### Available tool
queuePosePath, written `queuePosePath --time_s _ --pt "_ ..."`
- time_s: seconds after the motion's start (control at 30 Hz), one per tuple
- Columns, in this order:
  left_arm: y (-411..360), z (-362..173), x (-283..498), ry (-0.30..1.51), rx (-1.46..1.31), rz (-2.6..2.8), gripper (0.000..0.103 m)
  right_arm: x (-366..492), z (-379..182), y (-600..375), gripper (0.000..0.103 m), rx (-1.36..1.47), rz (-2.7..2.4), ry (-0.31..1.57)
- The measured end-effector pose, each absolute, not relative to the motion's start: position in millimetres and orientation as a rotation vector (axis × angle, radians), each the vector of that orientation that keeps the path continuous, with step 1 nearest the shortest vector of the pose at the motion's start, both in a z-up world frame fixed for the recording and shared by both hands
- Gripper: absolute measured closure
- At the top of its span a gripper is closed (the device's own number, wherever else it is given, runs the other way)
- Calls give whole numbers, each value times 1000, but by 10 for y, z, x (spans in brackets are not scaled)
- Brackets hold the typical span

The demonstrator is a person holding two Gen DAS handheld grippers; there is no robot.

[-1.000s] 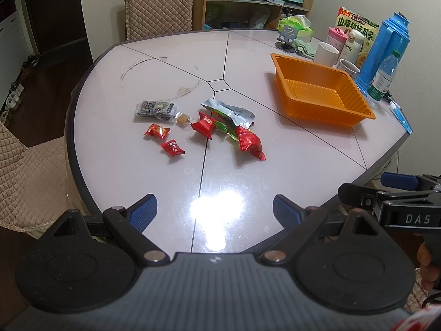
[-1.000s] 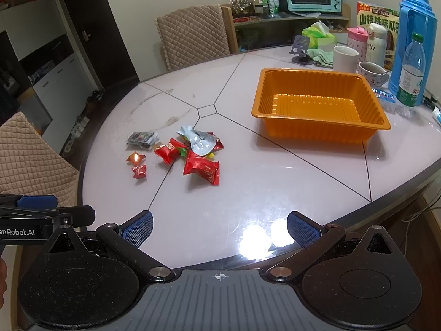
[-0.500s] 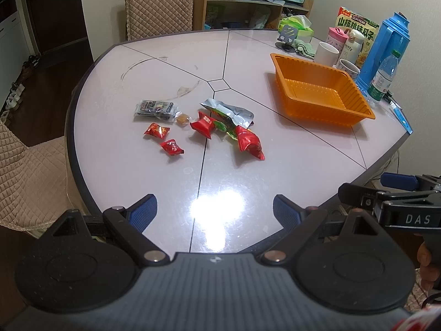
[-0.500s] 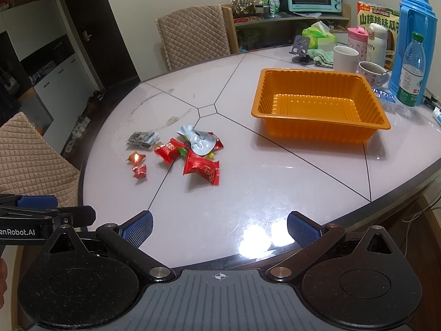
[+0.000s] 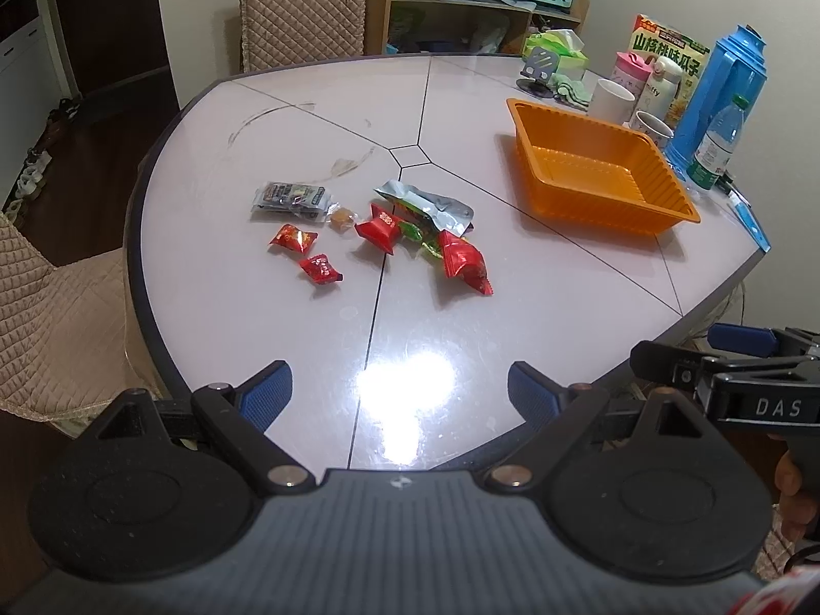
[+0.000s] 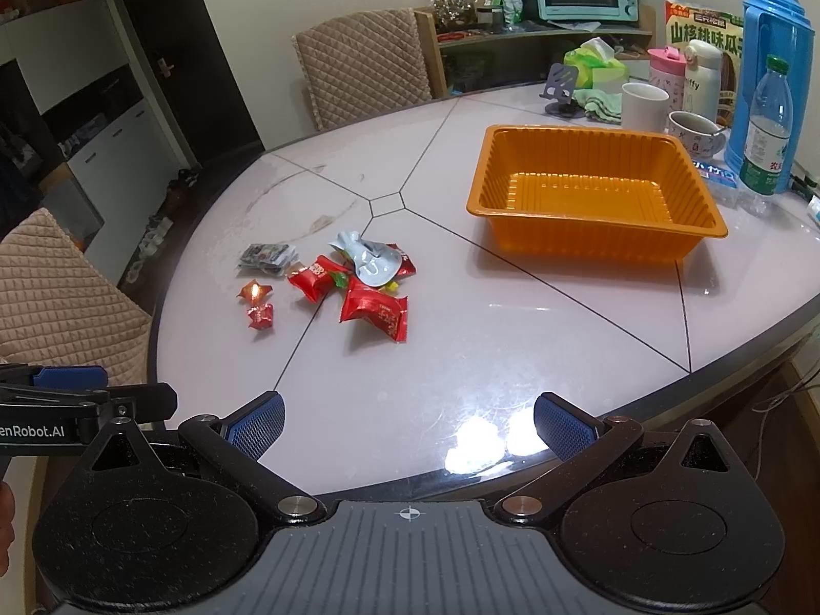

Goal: Organize snacks

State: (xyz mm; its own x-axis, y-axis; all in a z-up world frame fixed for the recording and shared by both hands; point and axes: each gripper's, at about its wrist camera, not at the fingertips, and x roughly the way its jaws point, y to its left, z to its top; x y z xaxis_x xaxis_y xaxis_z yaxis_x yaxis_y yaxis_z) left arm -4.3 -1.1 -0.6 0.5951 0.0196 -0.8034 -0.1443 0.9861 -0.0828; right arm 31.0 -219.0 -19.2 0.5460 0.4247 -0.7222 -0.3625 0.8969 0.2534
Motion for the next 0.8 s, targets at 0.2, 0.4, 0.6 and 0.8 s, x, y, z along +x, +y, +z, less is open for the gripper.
queuePosePath --time_s 0.2,0.4,0.6,0.8 --pt "1 -31 -68 929 -158 120 13 322 -230 -2213 0 84 490 876" --pt "62 -103 -52 932 -176 157 13 374 -350 -2269 0 96 521 882" --pt "207 -168 -12 909 -171 187 13 443 -437 -2269 0 108 538 847" --pt "358 -287 135 896 -160 218 13 564 -532 -2095 0 96 584 809"
